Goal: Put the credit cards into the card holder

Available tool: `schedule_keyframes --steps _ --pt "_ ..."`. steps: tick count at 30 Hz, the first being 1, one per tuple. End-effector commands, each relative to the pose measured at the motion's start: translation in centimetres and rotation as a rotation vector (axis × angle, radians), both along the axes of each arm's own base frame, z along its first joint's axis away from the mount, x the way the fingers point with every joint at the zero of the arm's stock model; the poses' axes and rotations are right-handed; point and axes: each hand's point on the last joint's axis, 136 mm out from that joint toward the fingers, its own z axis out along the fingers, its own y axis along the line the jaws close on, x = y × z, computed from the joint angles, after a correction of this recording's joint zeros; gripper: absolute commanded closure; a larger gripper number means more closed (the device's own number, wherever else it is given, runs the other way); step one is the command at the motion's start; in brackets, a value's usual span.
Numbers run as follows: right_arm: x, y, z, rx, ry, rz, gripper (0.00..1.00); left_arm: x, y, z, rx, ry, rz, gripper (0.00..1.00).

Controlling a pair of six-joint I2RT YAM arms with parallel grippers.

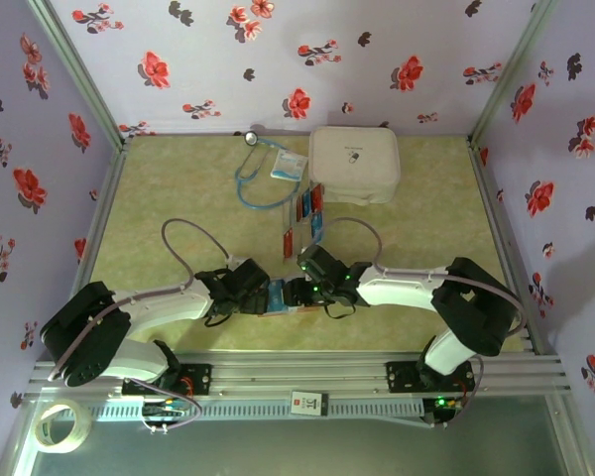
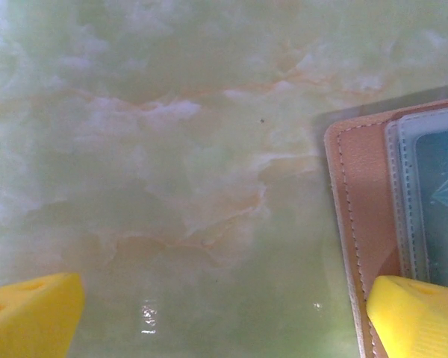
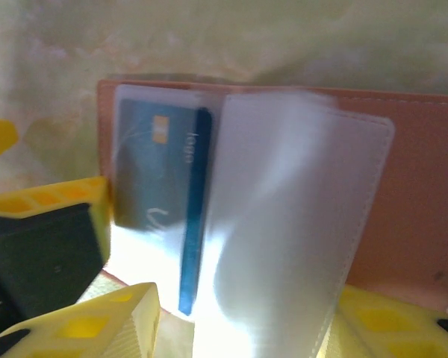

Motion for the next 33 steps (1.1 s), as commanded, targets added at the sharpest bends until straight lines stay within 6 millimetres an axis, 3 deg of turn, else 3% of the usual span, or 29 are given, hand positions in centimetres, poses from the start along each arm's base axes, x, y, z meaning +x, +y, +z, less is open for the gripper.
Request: schedule_keyframes --steps 1,8,17,24,29,33 --pt "-0.1 1.3 1.8 0.041 -0.003 0.017 0.46 -1.0 0.9 -1.3 0.042 0.030 0.000 0.00" --pt "-0.2 3.1 2.7 0.050 -0.011 0.045 0.46 -0.6 2.3 0.3 0.038 -0.014 0.040 0.00" --pt "-0.4 6.4 1.1 0.032 0.007 0.075 0.46 -0.4 5.8 1.5 -0.020 -0.053 0.163 0.00" --pt "-0.4 7.6 -0.7 0.023 0.035 0.064 0.47 -0.5 5.9 1.7 -0.042 -0.063 0.172 0.00" --pt "-0.2 7.3 1.4 0.030 0.002 0.065 0.46 -0.5 5.7 1.7 -0.046 -0.060 0.162 0.00" --pt "0.9 6.2 4.7 0.013 -0.072 0.063 0.44 -0.3 5.2 1.8 -0.061 -0.056 0.147 0.00"
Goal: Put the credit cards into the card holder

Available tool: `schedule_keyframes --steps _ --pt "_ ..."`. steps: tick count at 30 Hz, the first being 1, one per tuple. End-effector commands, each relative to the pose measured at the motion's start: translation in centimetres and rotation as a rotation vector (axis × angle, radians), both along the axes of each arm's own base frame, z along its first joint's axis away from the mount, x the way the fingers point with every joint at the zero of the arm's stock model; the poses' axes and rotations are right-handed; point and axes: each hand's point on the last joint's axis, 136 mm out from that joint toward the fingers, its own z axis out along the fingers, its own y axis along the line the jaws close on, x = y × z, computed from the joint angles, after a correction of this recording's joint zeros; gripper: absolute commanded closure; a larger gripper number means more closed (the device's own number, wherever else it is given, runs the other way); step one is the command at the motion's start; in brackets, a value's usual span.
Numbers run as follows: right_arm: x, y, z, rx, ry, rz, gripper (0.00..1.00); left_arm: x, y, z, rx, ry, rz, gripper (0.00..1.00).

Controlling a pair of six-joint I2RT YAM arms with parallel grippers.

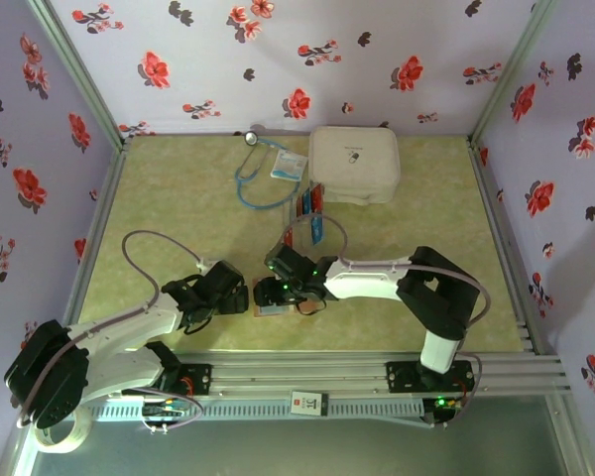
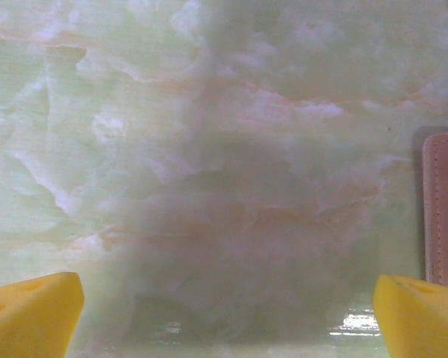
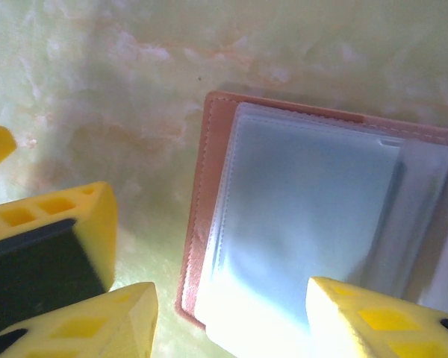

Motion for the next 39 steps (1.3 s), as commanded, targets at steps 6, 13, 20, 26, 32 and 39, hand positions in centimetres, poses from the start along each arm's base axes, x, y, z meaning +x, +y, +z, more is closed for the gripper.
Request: schedule_keyframes --steps 6,13,20,26,32,39 --pt "4.3 -4.3 7.6 -0.066 -0.208 -0.082 0.43 0.5 -1.7 0.5 -0.035 -0.001 -0.056 0.00" --pt "7.7 -10.0 9.6 -0.203 -0.311 -0.198 0.44 1.2 -4.6 1.5 -0.059 -0.030 -0.129 0.00" --pt "9.3 -11.5 10.7 -0.307 -0.337 -0.191 0.45 1.2 -6.4 0.7 -0.017 -0.019 -0.179 0.00" --pt "10.4 -10.0 10.6 -0.391 -0.318 -0.101 0.49 1.0 -5.8 -0.2 0.044 0.000 -0.163 0.00" --pt "11.6 -8.6 9.5 -0.457 -0.297 -0.058 0.52 1.1 -5.0 0.0 0.062 -0.017 -0.132 0.00" --pt "12.7 -7.0 7.4 -0.527 -0.263 -0.020 0.57 1.1 -4.1 0.2 0.055 -0.027 -0.102 0.00"
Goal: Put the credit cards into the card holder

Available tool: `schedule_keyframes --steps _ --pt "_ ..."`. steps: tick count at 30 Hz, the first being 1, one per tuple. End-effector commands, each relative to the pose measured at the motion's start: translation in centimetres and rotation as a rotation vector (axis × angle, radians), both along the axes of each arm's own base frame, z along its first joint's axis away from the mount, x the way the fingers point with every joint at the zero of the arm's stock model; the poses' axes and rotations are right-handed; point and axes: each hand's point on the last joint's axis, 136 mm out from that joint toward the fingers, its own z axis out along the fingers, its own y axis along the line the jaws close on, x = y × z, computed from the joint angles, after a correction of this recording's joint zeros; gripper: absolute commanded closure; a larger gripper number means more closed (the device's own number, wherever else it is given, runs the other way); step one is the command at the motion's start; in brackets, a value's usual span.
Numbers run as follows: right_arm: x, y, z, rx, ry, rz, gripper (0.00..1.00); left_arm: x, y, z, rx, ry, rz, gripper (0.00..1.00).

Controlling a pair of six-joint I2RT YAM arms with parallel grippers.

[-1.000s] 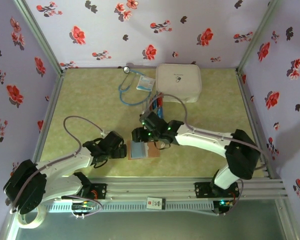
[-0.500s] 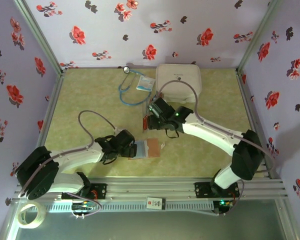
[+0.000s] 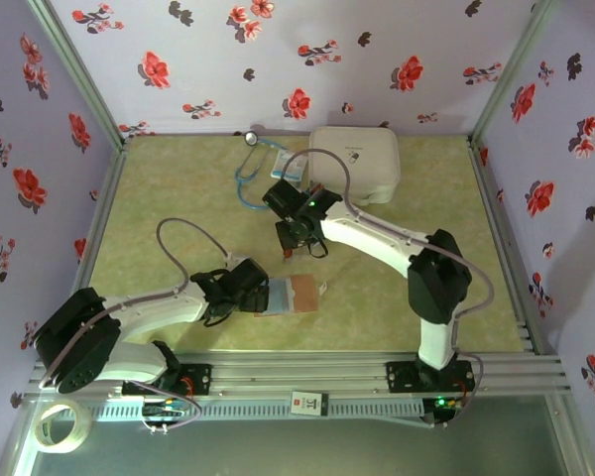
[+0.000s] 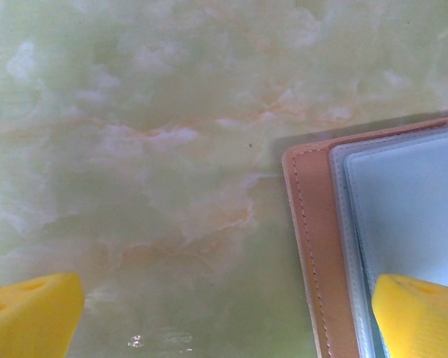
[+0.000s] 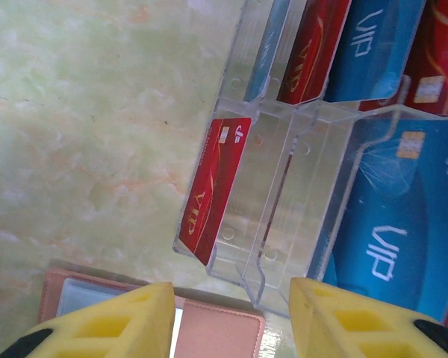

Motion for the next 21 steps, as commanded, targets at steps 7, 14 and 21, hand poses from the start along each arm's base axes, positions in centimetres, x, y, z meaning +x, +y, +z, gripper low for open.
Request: schedule_keyframes --steps 7,14,21 --pt "0.8 1.1 -2.4 -0.130 0.044 0.038 0.62 0.6 1.9 1.6 0.014 -0.066 0.062 0.00" --pt "1.5 1.3 -4.0 -0.213 0.049 0.027 0.64 0.9 3.0 2.3 0.029 -0.105 0.091 0.00" --pt "1.8 1.3 -5.5 -0.247 0.065 0.017 0.64 0.8 3.9 2.6 0.012 -0.136 0.120 0.00"
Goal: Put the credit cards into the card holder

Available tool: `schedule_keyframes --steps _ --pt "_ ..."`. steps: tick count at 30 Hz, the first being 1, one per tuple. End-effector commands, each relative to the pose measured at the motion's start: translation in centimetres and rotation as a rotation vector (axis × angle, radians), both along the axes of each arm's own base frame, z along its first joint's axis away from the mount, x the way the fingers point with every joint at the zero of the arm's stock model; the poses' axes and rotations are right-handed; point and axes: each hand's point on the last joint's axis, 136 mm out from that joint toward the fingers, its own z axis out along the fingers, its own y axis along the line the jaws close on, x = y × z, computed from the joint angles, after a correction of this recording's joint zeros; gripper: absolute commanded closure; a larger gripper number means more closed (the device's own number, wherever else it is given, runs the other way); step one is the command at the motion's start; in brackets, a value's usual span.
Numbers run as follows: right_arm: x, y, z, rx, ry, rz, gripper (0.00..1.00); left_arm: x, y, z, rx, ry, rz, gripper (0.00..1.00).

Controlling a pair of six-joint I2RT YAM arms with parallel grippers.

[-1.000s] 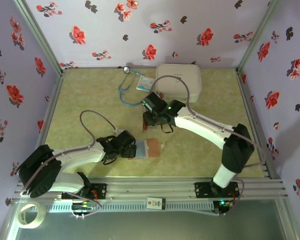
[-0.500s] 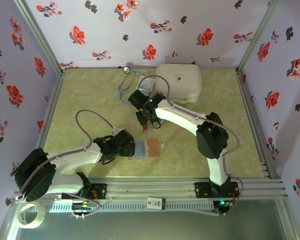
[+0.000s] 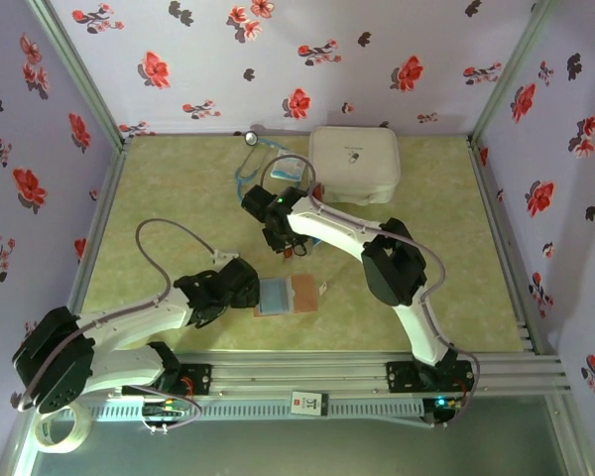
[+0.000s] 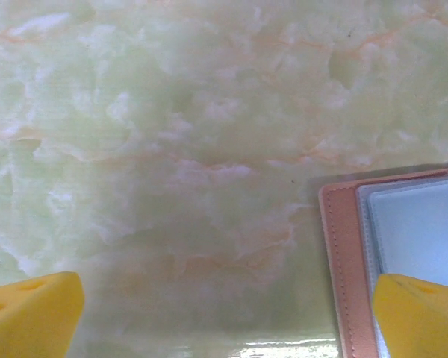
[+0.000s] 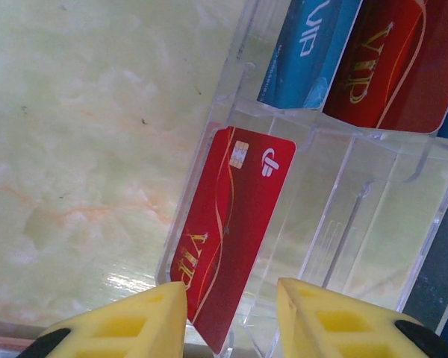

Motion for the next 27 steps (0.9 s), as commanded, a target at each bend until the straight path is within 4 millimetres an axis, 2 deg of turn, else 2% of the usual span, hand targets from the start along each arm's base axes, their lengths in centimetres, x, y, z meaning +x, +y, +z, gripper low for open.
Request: schedule_keyframes --steps 1,12,19,27 --pt "0.2 -0.4 -0.4 -0.052 -0.006 -0.006 0.64 0.0 1.6 0.2 0.015 -0.029 0.052 0.00" --pt "0.1 0.5 -2.0 -0.026 0.042 -0.013 0.65 -0.3 2.3 0.1 0.002 -0.038 0.067 0.00" --pt "0.1 1.2 -1.7 0.030 0.057 -0.020 0.71 -0.2 2.3 0.0 0.002 -0.039 0.070 0.00" --pt "0.4 1.3 -0.9 0.059 0.051 -0.030 0.74 -0.1 2.2 -0.1 0.002 -0.035 0.070 0.00"
